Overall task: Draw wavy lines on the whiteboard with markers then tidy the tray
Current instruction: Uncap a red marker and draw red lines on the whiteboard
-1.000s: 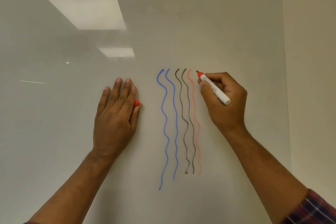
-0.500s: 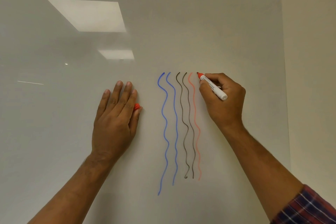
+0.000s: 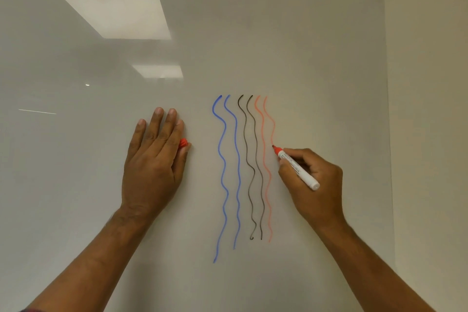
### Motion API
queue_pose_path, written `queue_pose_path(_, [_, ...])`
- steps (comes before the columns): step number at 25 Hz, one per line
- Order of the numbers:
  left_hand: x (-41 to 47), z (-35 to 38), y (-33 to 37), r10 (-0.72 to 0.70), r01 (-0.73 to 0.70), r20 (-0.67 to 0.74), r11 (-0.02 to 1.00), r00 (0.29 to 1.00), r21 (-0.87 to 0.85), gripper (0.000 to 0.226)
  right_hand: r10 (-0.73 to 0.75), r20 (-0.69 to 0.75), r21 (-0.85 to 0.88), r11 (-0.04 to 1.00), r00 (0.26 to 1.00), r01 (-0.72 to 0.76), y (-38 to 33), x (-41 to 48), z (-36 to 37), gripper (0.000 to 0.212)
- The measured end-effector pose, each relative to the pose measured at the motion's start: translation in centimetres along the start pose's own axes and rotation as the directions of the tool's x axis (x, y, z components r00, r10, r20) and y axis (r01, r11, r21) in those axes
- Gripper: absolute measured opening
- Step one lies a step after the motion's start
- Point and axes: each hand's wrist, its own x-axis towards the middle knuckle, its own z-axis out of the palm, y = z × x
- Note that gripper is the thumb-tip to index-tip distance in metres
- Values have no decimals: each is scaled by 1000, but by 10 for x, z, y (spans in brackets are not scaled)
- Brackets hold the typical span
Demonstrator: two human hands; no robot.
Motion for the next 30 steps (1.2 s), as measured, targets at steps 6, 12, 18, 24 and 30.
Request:
queue_pose_path(6, [-9, -11, 4, -20, 25, 27, 980, 999, -196, 43, 105, 55, 24, 994, 993, -107, 15, -63, -15, 24])
queue_pose_path(12, [-55, -35, 60, -174, 191, 79, 892, 982, -411, 36, 167, 93, -16, 986, 982, -166, 33, -119, -22, 26])
queue_pose_path(18, [-91, -64, 122, -365, 496, 337, 597, 868, -631, 35, 207, 127, -44, 978, 970, -203, 41, -158, -24, 16])
queue_pose_path(24, [-125, -97, 175, -558, 750, 604, 51, 569, -659, 23, 407, 94, 81, 907, 909, -414, 23, -172, -29, 18])
queue_pose_path(30, [-151, -114, 204, -469, 691, 875, -592, 121, -414, 26, 447, 180, 268, 835, 876, -481, -21, -217, -34, 19])
